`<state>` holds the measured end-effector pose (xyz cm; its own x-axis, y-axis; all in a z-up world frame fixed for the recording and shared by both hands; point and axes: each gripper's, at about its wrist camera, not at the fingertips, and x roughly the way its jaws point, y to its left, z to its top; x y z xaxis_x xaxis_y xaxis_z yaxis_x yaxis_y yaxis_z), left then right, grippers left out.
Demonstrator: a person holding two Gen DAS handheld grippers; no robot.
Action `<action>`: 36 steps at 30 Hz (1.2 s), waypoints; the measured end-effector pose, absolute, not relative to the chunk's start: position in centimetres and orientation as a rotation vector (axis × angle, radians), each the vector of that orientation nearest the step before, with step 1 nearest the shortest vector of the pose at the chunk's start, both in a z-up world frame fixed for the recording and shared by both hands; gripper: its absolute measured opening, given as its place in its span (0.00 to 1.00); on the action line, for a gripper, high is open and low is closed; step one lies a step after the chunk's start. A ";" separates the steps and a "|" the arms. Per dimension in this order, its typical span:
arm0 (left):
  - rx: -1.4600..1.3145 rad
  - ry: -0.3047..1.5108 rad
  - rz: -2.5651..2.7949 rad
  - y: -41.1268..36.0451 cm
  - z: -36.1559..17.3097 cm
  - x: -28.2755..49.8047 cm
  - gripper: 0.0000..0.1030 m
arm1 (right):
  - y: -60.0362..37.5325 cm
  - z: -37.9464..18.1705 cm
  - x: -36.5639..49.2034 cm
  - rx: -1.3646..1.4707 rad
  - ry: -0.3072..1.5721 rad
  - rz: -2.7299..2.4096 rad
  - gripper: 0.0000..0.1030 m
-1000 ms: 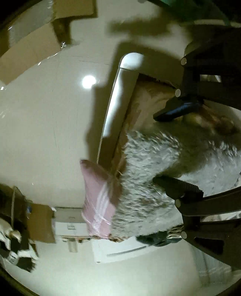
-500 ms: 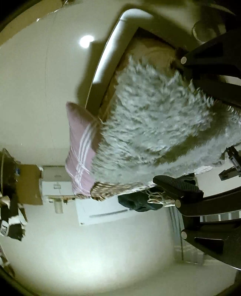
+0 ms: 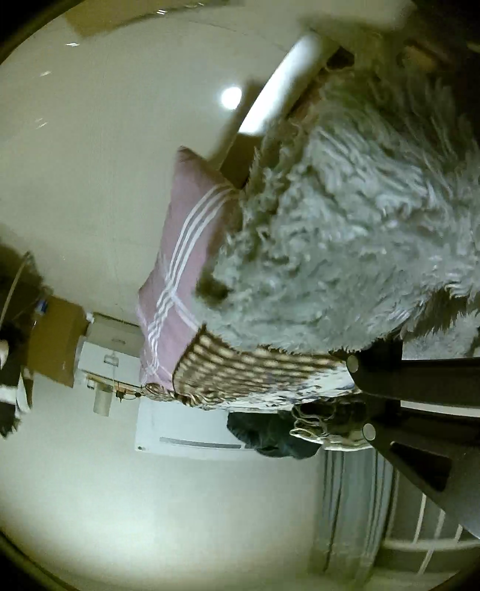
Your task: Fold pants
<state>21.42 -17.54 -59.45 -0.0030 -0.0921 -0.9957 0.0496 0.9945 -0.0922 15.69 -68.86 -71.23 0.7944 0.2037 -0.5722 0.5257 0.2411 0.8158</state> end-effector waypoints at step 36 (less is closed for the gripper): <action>-0.417 1.217 0.213 17.8 -46.2 16.5 1.00 | -7.4 -64.7 24.9 0.485 1.319 0.440 0.72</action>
<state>16.52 17.81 -46.20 0.3387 -0.0626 -0.9388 -0.3775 0.9049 -0.1965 24.89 -7.39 -64.70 0.1957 0.5634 -0.8027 -0.0308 0.8216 0.5692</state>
